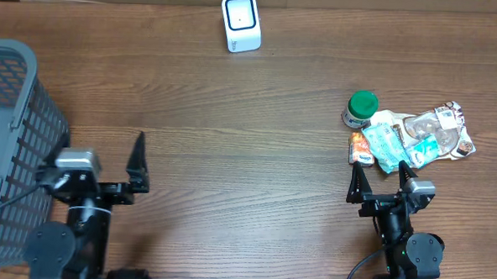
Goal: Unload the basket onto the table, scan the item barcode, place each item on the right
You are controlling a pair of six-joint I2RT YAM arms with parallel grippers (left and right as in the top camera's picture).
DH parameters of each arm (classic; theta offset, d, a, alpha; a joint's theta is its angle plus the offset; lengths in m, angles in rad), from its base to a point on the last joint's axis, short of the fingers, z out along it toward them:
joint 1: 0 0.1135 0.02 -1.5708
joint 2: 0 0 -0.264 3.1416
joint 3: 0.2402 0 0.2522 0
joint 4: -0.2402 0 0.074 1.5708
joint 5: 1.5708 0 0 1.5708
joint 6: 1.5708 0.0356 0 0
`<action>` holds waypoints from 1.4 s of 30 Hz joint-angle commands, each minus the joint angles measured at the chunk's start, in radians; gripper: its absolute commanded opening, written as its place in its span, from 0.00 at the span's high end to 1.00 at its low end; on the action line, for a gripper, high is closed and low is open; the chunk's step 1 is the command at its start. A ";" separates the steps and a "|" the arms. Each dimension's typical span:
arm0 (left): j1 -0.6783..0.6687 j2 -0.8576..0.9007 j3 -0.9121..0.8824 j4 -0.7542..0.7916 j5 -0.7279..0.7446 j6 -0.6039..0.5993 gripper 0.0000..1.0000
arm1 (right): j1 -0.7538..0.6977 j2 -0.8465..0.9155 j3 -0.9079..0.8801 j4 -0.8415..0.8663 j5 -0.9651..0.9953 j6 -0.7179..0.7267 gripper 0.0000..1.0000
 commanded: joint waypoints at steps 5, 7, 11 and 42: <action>-0.005 -0.137 -0.338 0.225 -0.014 0.056 0.00 | 0.005 -0.008 -0.010 0.006 0.008 -0.001 0.00; -0.004 -0.165 -0.401 0.265 -0.021 0.056 0.00 | 0.005 -0.008 -0.010 0.006 0.008 -0.001 0.00; -0.006 -0.222 -0.521 0.331 -0.019 0.105 0.00 | 0.005 -0.008 -0.010 0.006 0.008 -0.001 0.00; 0.000 -0.344 -0.663 0.281 -0.010 0.151 0.01 | 0.005 -0.008 -0.010 0.006 0.008 -0.001 0.00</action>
